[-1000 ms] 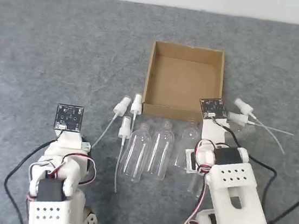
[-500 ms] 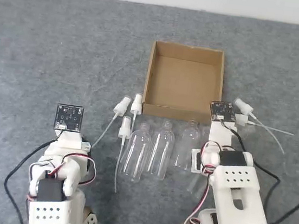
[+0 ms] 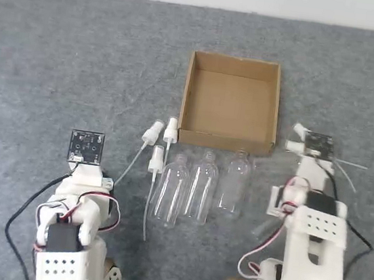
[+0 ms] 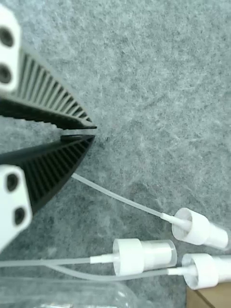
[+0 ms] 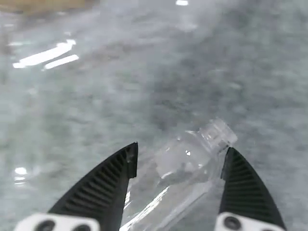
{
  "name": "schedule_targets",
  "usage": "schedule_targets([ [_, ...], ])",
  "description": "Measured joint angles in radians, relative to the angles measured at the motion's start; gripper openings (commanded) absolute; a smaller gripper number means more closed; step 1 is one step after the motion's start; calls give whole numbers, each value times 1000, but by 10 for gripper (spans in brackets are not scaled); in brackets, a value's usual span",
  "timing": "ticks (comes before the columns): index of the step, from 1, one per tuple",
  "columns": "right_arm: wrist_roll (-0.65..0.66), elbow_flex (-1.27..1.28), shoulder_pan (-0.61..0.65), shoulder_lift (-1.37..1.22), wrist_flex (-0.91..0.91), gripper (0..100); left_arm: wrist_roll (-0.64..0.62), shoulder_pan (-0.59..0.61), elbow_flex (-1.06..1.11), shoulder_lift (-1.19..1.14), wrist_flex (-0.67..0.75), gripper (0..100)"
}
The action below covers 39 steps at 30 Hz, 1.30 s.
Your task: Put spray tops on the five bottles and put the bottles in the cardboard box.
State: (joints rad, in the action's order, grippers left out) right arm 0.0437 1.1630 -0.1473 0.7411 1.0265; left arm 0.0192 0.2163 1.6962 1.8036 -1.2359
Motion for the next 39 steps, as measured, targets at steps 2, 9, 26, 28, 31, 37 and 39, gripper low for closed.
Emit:
schedule_targets([
  [2, 57, 0, -75, 0, 0, 248, 0, 0, 0, 0, 0, 13],
  [9, 258, -51, -362, 0, 0, 248, 0, 0, 0, 0, 0, 13],
  [26, 109, -227, -347, -164, 206, 254, 0, 0, 0, 0, 0, 13],
  [28, -6, -227, -279, -186, 206, 254, 0, 0, 0, 0, 0, 13],
  [31, -129, -227, -216, -209, 206, 254, 0, 0, 0, 0, 0, 13],
  [37, -173, -227, -204, -269, 204, 351, 0, 0, 0, 0, 0, 13],
  [39, -173, -227, -204, -293, 204, 388, 0, 0, 0, 0, 0, 13],
])
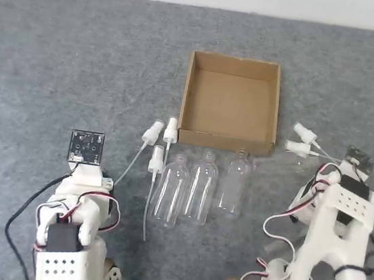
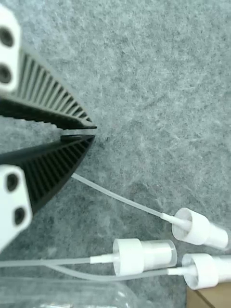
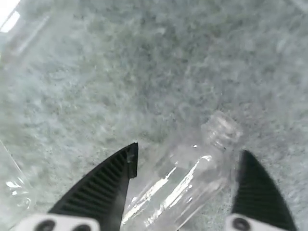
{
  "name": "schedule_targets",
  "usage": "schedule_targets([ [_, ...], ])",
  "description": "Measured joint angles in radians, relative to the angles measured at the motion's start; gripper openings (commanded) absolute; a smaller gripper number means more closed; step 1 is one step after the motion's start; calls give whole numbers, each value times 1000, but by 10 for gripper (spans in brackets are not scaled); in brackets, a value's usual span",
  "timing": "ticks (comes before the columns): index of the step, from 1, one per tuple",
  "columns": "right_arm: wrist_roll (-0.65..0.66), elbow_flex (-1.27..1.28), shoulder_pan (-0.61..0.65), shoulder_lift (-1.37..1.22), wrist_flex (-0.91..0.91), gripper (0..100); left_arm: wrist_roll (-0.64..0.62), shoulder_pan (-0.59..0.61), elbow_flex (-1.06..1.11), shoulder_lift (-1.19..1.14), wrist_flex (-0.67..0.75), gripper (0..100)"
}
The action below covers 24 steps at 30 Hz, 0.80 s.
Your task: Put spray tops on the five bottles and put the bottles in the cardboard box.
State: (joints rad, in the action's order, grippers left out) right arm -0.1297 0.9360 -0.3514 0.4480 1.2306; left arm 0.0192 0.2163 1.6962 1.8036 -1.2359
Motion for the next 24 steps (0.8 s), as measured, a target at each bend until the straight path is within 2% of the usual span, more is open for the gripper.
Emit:
schedule_targets([
  [8, -3, 0, 0, -58, 0, 393, 0, 0, 0, 0, 0, 13],
  [14, -9, 0, 0, -135, -18, 279, 0, 0, 0, 0, 0, 13],
  [21, -12, 0, -2, -213, -121, 273, 0, 0, 0, 0, 0, 13],
  [24, -12, 0, -48, -213, -143, 273, 0, 0, 0, 0, 0, 13],
])
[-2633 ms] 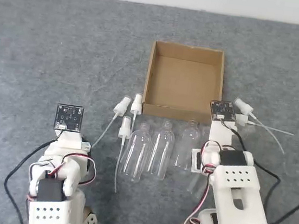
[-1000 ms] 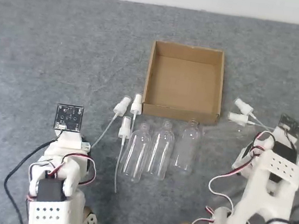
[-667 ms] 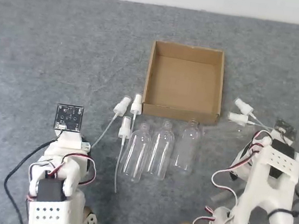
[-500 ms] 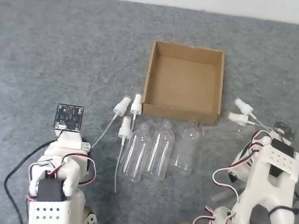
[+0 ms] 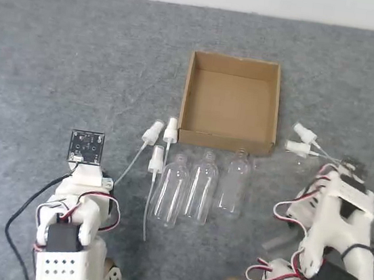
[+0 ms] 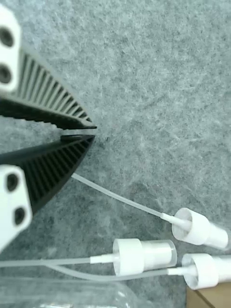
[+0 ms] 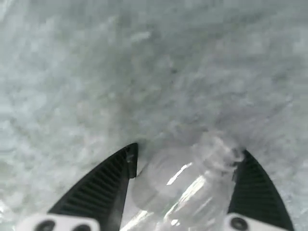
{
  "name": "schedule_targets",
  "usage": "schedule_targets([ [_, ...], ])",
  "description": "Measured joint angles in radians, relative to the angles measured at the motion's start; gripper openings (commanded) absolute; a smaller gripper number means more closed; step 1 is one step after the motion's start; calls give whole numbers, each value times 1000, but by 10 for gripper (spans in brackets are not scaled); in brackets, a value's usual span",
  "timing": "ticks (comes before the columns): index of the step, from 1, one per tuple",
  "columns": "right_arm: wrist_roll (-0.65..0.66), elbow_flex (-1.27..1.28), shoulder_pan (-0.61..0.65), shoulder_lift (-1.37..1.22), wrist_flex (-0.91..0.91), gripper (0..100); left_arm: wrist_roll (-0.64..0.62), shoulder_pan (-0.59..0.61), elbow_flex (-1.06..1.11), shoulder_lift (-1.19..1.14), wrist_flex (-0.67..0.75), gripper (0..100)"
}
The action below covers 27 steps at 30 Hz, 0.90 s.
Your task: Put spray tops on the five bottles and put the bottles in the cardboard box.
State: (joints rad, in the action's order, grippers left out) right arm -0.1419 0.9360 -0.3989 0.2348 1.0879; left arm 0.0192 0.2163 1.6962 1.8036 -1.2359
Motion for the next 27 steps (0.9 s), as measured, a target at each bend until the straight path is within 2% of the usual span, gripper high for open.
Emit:
schedule_targets([
  [2, 32, -3, -48, 0, -21, 273, 0, 0, 0, 0, 0, 13],
  [4, 127, -20, -109, 0, -44, 262, 0, 0, 0, 0, 0, 13],
  [8, 264, -43, -235, 0, -77, 164, 0, 0, 0, 0, 0, 13],
  [10, 273, -46, -279, 0, -87, 165, 0, 0, 0, 0, 0, 13],
  [14, 275, -48, -302, 0, -51, 255, 0, 0, 0, 0, 0, 13],
  [23, 278, -48, -302, 0, 25, 229, 0, 0, 0, 0, 0, 13],
  [27, 278, -48, -302, 0, 52, 274, 0, 0, 0, 0, 0, 13],
])
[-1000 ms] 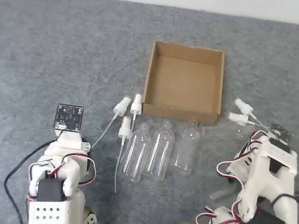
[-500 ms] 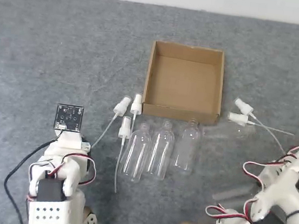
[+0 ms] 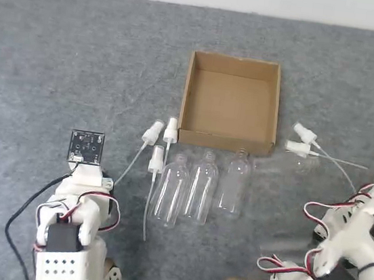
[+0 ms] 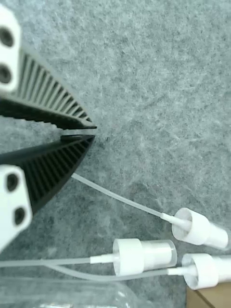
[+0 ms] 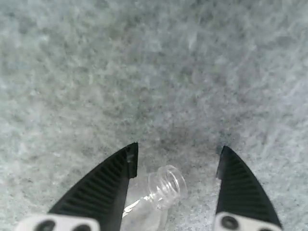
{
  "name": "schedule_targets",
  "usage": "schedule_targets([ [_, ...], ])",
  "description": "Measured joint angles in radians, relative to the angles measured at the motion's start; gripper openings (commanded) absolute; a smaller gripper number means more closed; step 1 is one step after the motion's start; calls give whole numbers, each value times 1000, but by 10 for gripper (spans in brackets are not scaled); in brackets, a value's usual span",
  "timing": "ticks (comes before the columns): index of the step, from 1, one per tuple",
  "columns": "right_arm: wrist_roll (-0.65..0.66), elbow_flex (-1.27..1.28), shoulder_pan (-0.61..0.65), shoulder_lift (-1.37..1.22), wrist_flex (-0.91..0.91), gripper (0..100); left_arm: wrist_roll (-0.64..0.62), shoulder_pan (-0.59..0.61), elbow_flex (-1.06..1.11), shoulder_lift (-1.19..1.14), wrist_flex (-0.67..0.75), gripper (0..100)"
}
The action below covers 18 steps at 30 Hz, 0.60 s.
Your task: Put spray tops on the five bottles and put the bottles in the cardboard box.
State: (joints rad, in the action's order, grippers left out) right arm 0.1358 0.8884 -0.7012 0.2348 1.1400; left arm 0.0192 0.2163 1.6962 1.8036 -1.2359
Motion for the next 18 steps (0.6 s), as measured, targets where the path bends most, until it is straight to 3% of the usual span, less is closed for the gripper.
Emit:
schedule_targets([
  [9, -83, -172, 44, 2, 129, 292, 0, 0, 0, 0, 0, 13],
  [18, -163, -187, 304, 253, 350, 289, 0, 0, 0, 0, 0, 13],
])
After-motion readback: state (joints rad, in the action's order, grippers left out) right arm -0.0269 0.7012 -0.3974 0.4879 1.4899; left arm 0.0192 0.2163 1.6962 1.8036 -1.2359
